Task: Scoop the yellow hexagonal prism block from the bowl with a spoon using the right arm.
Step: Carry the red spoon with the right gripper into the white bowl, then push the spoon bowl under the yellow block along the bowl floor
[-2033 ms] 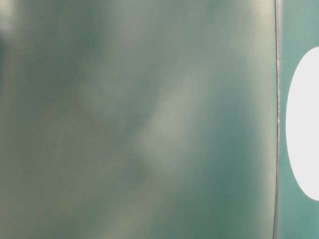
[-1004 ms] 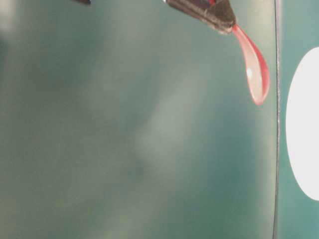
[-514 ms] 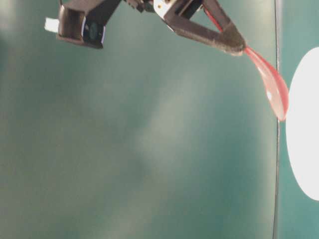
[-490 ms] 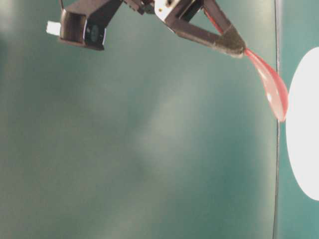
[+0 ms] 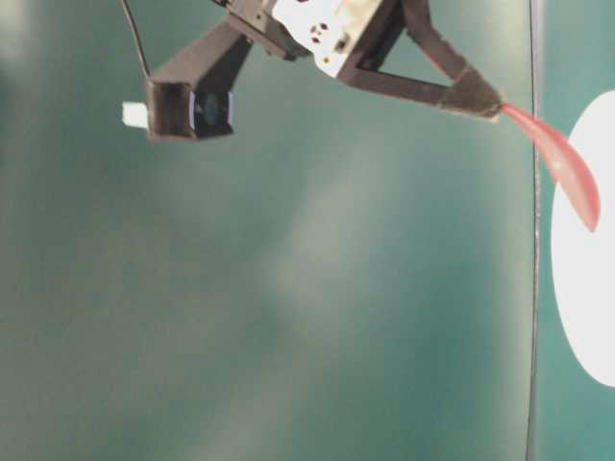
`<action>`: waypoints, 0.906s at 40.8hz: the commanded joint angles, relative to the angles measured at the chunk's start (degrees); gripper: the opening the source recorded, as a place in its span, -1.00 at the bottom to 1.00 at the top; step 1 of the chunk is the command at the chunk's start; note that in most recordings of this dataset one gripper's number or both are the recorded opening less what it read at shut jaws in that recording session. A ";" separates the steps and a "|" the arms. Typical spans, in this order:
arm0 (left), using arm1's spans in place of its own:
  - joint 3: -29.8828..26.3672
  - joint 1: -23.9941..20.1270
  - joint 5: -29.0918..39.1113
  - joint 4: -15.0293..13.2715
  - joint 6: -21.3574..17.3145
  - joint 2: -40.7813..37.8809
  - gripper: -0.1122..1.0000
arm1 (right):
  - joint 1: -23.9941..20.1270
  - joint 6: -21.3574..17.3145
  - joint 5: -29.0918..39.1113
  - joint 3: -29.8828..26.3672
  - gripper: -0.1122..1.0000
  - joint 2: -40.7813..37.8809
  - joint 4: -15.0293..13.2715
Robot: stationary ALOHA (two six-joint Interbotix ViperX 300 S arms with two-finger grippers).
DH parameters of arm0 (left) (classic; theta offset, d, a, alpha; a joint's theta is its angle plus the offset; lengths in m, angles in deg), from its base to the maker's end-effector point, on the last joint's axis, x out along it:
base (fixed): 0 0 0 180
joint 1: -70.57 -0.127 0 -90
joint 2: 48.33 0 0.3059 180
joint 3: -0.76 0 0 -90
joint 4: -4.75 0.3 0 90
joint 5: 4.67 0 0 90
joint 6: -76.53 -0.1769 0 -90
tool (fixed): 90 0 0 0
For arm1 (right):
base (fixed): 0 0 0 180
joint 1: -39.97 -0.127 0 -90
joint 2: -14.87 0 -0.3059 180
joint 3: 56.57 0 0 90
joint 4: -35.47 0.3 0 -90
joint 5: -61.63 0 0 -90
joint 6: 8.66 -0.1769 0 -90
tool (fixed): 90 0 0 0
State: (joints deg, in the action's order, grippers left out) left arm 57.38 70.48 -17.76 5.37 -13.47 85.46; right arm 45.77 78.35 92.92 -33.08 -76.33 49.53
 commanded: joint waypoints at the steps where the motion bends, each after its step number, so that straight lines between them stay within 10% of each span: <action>1: -1.67 -0.09 -0.18 0.18 0.00 -0.26 -0.72 | 0.18 -0.44 1.76 -2.55 -0.36 0.00 -0.09; 37: -1.67 -0.09 -0.26 0.18 0.00 -0.26 -0.72 | 2.37 -2.64 11.87 -9.58 -0.36 -7.03 -0.79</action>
State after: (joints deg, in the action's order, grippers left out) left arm 57.38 70.48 -17.76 5.37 -13.39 85.46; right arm 48.14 75.89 103.82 -40.73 -83.72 48.74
